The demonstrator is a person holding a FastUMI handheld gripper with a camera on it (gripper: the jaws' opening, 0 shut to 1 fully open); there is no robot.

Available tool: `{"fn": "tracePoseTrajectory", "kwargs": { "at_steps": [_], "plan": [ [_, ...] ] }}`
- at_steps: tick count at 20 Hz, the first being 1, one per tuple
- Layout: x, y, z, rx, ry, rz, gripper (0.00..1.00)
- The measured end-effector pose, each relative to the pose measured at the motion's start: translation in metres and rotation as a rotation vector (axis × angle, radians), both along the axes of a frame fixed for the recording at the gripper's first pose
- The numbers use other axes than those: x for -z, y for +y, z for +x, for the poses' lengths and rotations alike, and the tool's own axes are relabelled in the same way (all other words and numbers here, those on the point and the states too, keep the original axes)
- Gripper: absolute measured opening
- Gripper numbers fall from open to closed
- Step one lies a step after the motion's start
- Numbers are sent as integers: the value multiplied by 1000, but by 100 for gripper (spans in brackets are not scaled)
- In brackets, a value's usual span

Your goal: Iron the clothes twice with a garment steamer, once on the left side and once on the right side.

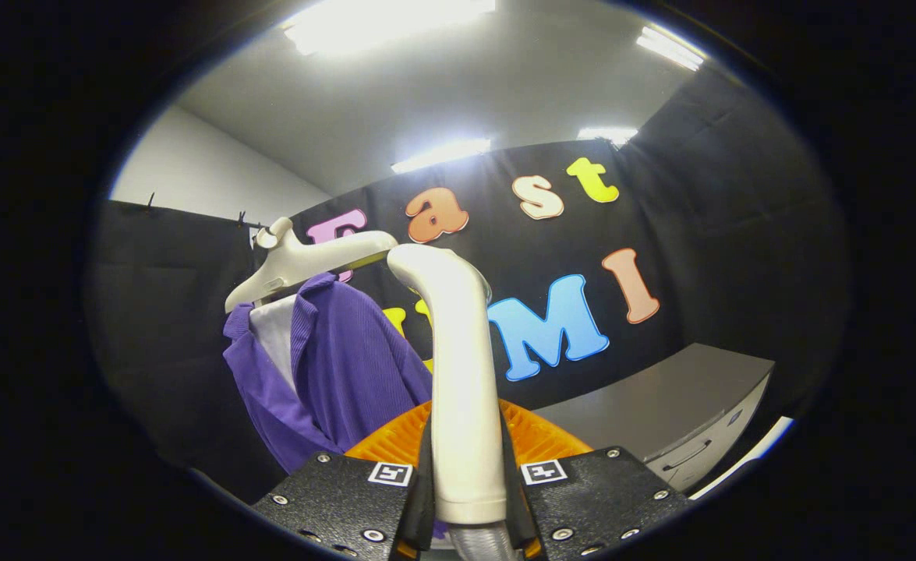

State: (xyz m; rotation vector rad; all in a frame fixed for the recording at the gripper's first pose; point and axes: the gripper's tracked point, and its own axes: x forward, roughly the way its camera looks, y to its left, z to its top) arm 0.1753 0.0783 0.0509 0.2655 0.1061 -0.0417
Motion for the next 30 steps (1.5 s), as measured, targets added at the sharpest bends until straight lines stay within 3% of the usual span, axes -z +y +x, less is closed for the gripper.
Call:
{"fn": "tracePoseTrajectory", "kwargs": {
  "at_steps": [14, 30],
  "plan": [
    [52, 76, 0, -66, 52, -205, 36],
    [179, 75, -54, -148, 226, -403, 37]
  ]
}}
